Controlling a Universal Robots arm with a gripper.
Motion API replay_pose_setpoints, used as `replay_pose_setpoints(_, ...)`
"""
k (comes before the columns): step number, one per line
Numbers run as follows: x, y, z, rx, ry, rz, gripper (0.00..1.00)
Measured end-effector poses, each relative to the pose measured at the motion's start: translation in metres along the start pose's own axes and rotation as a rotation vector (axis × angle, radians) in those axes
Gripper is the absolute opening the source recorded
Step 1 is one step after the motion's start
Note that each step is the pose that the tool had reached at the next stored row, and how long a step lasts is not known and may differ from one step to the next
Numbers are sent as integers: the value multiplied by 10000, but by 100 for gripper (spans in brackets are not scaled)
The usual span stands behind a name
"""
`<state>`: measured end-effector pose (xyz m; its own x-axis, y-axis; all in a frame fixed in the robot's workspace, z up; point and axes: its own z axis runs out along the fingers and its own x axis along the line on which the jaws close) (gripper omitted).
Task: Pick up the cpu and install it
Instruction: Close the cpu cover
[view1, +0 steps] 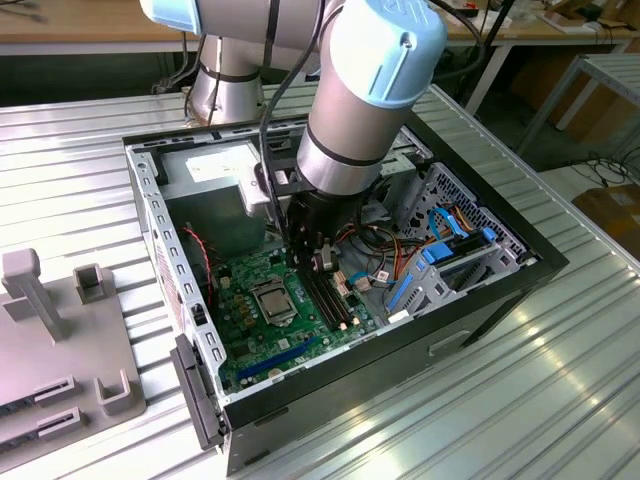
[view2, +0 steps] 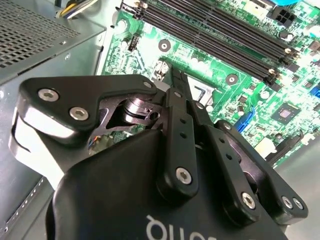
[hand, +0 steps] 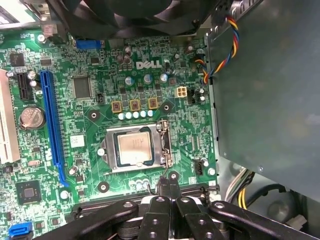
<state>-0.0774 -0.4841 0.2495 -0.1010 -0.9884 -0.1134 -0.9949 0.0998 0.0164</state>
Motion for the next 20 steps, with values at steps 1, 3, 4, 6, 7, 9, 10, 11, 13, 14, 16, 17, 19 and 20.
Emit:
replay_pose_setpoints(1, 1, 4, -1, 34, -2, -11, 11)
replay_pose_setpoints(3, 5, 22, -2, 72, -4, -35, 11)
replay_pose_setpoints(4, 9, 34, -2, 92, -6, -54, 11)
replay_pose_setpoints(6, 14, 49, -2, 112, -5, -86, 11)
replay_pose_setpoints(7, 17, 52, -2, 119, 1, -111, 11)
replay_pose_setpoints(9, 33, 51, -4, 112, 17, -285, 11)
replay_pose_setpoints(10, 39, 51, -5, 110, 17, -363, 11)
replay_pose_setpoints(11, 45, 51, -5, 114, 16, -443, 11)
replay_pose_setpoints(13, 63, 48, -8, 120, 16, -610, 11)
replay_pose_setpoints(14, 75, 47, -9, 120, 15, -666, 11)
replay_pose_setpoints(16, 111, 44, -12, 116, 15, -770, 11)
replay_pose_setpoints(17, 125, 43, -12, 114, 15, -798, 11)
replay_pose_setpoints(19, 168, 40, -11, 108, 15, -858, 11)
replay_pose_setpoints(20, 194, 38, -5, 102, 16, -908, 11)
